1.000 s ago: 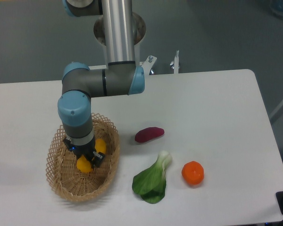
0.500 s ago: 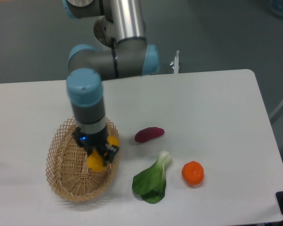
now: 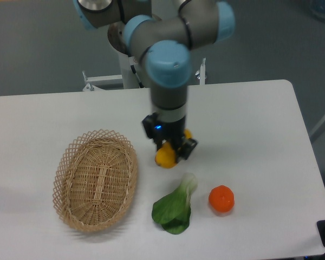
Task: Pick up the mango from the basket
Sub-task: 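Lift the held mango out of the basket and carry it upward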
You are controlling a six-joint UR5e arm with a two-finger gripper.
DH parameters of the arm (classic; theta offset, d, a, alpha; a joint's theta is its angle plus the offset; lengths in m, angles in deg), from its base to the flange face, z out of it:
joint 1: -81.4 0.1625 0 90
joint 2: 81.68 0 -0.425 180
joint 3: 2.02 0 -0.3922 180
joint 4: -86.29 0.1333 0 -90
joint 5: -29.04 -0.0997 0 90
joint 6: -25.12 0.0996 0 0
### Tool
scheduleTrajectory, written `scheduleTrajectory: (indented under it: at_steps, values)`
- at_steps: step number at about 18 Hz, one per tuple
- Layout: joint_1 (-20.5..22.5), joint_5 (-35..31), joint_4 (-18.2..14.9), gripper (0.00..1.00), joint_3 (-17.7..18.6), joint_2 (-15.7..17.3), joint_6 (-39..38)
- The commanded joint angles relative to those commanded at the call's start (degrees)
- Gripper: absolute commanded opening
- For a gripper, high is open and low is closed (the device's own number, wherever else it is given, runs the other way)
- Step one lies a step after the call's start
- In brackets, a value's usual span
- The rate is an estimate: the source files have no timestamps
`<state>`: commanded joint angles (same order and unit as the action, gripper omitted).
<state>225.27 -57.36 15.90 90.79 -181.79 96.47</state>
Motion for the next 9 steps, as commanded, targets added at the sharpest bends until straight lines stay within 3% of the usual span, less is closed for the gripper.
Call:
scheduleTrajectory:
  at_steps: [3,9]
  values:
    - [1.77,0.18,-1.77,0.56,-0.09,1.15,4.06]
    - [3.00,2.20,-1.77,0.56,-0.18,1.85,4.15]
